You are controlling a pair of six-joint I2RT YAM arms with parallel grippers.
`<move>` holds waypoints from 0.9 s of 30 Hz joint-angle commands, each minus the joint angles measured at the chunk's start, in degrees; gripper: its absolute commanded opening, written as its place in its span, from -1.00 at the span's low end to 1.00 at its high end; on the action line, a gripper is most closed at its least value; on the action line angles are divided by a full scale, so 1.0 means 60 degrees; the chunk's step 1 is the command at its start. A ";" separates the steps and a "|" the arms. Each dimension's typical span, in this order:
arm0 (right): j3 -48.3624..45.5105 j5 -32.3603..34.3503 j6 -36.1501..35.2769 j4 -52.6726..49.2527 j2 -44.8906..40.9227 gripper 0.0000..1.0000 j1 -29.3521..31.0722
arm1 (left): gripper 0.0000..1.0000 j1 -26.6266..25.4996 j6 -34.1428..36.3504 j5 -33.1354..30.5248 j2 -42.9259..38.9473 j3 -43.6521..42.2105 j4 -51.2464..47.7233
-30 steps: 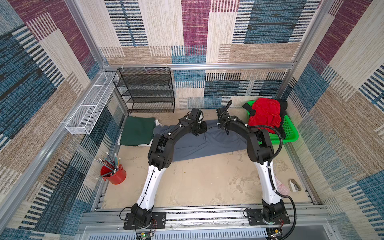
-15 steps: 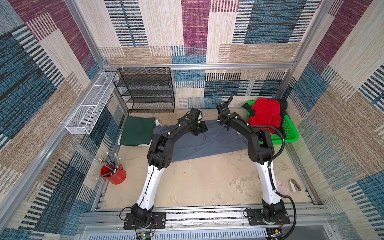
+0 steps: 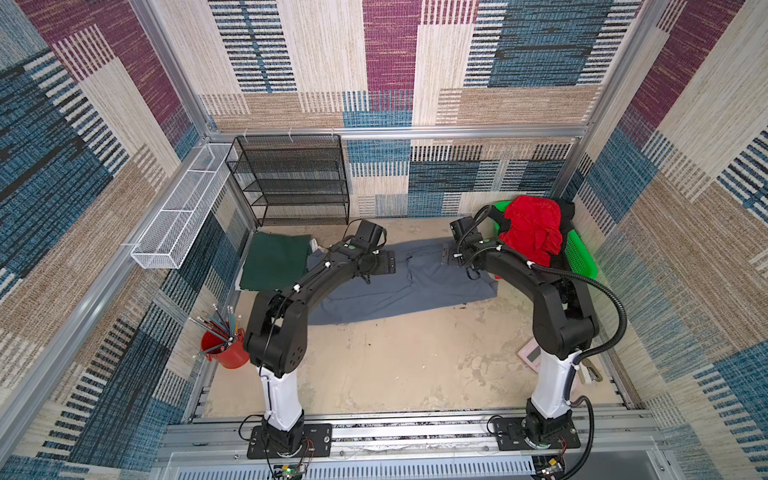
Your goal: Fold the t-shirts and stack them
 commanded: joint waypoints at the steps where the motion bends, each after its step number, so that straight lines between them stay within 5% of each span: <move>1: -0.0536 -0.0760 0.0399 0.0612 -0.0098 0.83 0.0026 | 0.81 0.0127 0.0180 -0.1808 -0.0966 -0.1464 -0.0176; 9: -0.0812 -0.0442 0.0814 0.0790 0.0627 0.78 0.0070 | 0.86 0.1033 -0.0325 -0.2147 -0.1760 -0.3879 0.0186; 21: 0.0696 -0.0301 0.0756 0.0429 0.2560 0.77 0.0026 | 0.79 0.1095 -0.0214 -0.2339 -0.0118 -0.3588 -0.0150; 27: 0.1743 -0.0228 0.0459 0.0192 0.3274 0.78 0.0026 | 0.58 0.1081 -0.0180 -0.1783 0.0117 -0.3535 -0.0479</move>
